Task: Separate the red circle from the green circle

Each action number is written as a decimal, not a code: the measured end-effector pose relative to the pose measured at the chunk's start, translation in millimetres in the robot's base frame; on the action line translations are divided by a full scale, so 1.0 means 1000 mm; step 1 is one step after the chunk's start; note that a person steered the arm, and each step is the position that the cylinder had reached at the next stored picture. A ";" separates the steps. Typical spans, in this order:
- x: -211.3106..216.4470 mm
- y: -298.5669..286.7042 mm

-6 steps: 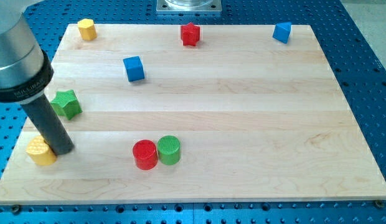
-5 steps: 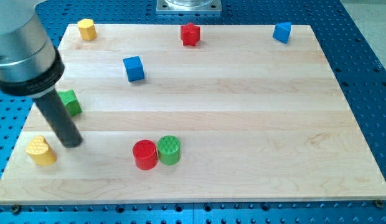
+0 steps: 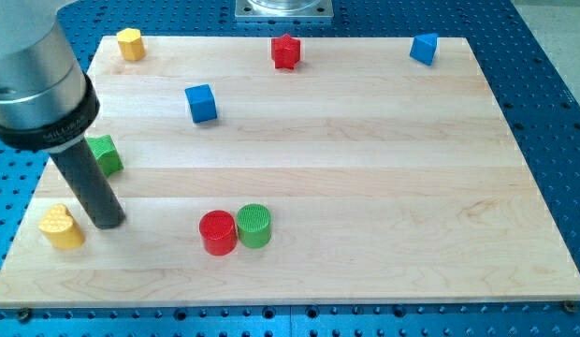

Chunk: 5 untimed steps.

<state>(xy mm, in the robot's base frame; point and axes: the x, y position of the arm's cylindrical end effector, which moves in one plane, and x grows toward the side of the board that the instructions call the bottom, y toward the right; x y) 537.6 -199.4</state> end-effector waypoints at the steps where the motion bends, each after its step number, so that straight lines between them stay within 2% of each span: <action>1: 0.024 0.024; 3: 0.041 0.092; 4: 0.025 0.121; 5: 0.012 0.182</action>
